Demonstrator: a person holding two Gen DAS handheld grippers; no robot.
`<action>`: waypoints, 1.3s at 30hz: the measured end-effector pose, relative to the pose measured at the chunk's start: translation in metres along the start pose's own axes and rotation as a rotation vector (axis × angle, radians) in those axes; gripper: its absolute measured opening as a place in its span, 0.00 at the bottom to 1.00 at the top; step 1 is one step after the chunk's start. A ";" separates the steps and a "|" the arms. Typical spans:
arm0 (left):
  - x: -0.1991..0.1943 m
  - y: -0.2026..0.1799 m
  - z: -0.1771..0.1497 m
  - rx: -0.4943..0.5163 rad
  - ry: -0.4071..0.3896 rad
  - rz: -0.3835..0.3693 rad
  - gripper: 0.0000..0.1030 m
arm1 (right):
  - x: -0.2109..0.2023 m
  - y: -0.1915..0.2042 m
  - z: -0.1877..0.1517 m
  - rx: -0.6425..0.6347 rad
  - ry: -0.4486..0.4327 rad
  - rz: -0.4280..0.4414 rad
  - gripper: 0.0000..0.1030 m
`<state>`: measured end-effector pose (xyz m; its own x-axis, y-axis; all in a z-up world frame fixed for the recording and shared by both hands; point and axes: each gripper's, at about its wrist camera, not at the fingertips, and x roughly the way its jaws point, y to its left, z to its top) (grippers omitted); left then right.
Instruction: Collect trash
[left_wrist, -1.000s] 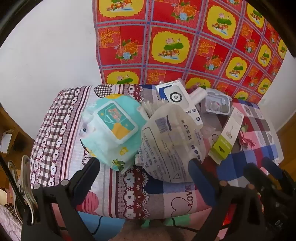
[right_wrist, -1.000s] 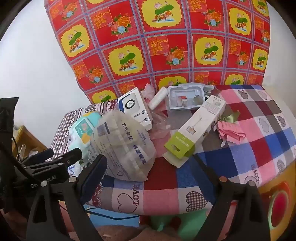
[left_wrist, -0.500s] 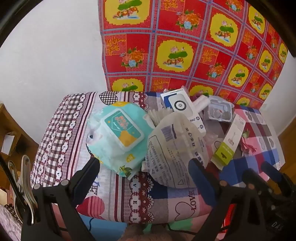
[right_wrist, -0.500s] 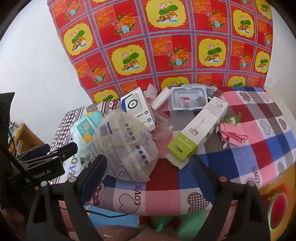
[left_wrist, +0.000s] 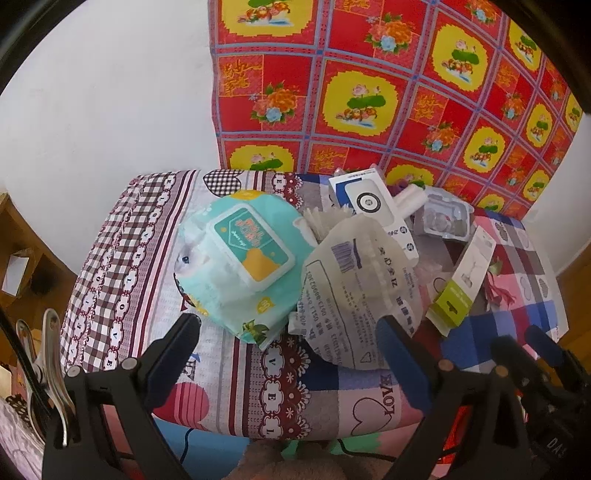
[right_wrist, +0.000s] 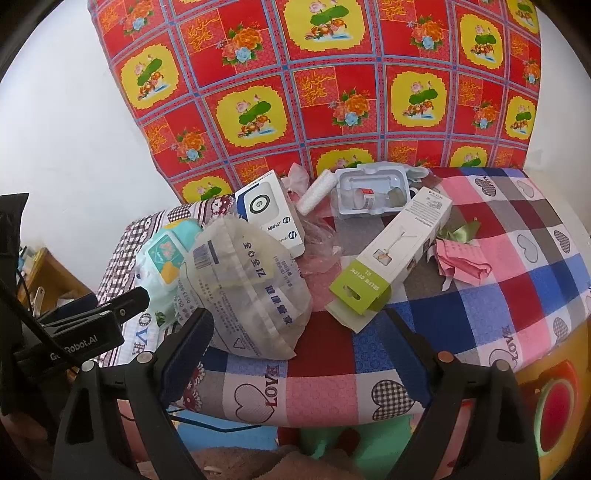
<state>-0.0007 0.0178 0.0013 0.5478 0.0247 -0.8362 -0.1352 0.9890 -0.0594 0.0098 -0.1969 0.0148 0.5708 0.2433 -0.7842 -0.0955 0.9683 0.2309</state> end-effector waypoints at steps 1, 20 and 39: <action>0.001 0.001 0.000 -0.002 0.004 0.001 0.96 | 0.000 0.000 0.000 -0.001 0.004 0.000 0.90; 0.011 0.000 -0.003 0.017 0.048 -0.003 0.96 | 0.005 0.004 0.000 0.010 0.008 0.039 0.90; 0.024 0.025 0.007 0.057 0.045 -0.011 0.96 | 0.006 0.008 0.000 0.021 0.015 0.048 0.90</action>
<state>0.0146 0.0442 -0.0160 0.5114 0.0085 -0.8593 -0.0811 0.9960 -0.0384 0.0122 -0.1874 0.0119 0.5541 0.2902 -0.7802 -0.1048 0.9541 0.2805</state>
